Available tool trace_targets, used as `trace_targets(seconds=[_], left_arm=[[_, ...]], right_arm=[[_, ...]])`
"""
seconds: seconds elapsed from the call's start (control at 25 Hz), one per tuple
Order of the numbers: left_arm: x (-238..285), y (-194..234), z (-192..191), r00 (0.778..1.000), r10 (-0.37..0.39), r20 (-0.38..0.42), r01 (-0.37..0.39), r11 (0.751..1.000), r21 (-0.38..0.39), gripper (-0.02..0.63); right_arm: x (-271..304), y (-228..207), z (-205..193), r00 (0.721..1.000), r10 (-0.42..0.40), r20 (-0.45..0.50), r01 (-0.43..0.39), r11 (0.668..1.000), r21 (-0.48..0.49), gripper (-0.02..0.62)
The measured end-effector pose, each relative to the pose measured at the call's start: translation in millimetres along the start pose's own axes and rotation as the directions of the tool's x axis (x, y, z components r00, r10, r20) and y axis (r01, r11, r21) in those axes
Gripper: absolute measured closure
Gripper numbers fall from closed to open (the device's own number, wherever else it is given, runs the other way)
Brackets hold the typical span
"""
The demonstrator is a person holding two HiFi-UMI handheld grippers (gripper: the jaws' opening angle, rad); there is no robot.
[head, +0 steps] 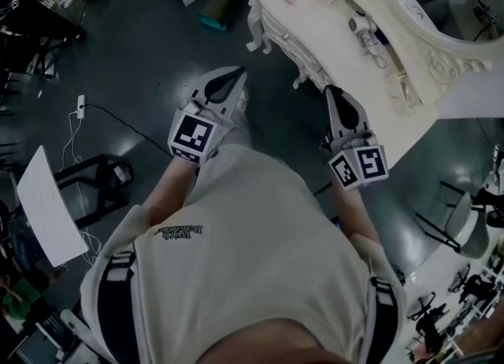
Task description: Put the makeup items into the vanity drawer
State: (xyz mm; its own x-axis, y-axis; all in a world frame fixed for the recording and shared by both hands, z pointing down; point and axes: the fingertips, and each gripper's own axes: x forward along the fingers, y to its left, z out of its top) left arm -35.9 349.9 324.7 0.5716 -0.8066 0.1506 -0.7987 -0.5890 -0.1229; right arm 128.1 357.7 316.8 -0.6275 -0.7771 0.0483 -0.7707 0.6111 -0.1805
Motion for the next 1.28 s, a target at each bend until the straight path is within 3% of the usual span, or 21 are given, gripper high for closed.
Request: trace_targets(seconds=[0.64, 1.28], left_arm=[[90.9, 132.0, -9.3, 0.999, -0.021, -0.048, 0.021, 1.0, -0.007, 0.592], [201.1, 244.9, -0.7, 0.988, -0.149, -0.033, 0.148, 0.989, -0.012, 0.592]], right_arm=[[140.8, -50.9, 7.4, 0.998, -0.042, -0.055, 0.044, 0.999, 0.023, 0.595], [280.2, -110.1, 37.6, 0.987, -0.143, -0.066, 0.144, 0.99, 0.002, 0.595]])
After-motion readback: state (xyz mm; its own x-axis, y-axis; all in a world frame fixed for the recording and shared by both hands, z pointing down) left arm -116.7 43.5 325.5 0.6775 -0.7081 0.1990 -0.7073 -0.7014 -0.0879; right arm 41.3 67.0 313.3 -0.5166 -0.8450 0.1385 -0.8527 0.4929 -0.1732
